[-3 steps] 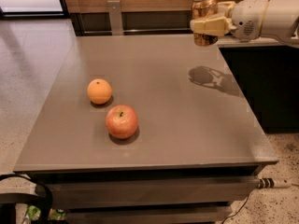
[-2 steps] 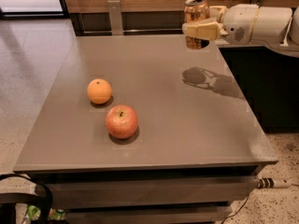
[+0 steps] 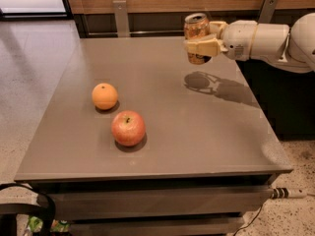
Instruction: Place orange can upright
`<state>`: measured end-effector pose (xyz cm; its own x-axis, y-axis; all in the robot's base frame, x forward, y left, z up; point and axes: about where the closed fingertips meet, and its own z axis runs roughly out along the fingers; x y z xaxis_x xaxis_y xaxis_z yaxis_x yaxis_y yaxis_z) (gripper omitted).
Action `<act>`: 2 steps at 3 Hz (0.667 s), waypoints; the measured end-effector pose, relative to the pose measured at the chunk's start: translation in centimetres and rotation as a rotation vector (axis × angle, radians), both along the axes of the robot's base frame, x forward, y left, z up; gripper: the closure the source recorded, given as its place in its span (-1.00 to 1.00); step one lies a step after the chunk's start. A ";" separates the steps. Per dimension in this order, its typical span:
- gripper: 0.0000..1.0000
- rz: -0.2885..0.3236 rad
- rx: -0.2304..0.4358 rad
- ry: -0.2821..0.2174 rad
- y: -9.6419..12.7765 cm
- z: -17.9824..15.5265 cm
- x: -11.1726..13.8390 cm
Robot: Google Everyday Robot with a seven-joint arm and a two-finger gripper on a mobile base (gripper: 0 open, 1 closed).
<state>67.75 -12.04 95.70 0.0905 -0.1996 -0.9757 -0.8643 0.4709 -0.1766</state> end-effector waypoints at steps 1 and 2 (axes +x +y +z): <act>1.00 0.002 0.013 -0.004 0.5 -2.2 0.9; 1.00 0.006 0.025 -0.009 1.2 -4.0 1.2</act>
Offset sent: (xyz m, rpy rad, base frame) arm 0.0150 0.0111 -0.0530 0.0361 -0.0207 -0.0021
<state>68.99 -10.85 91.71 0.1007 -0.1744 -0.9795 -0.8653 0.4705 -0.1727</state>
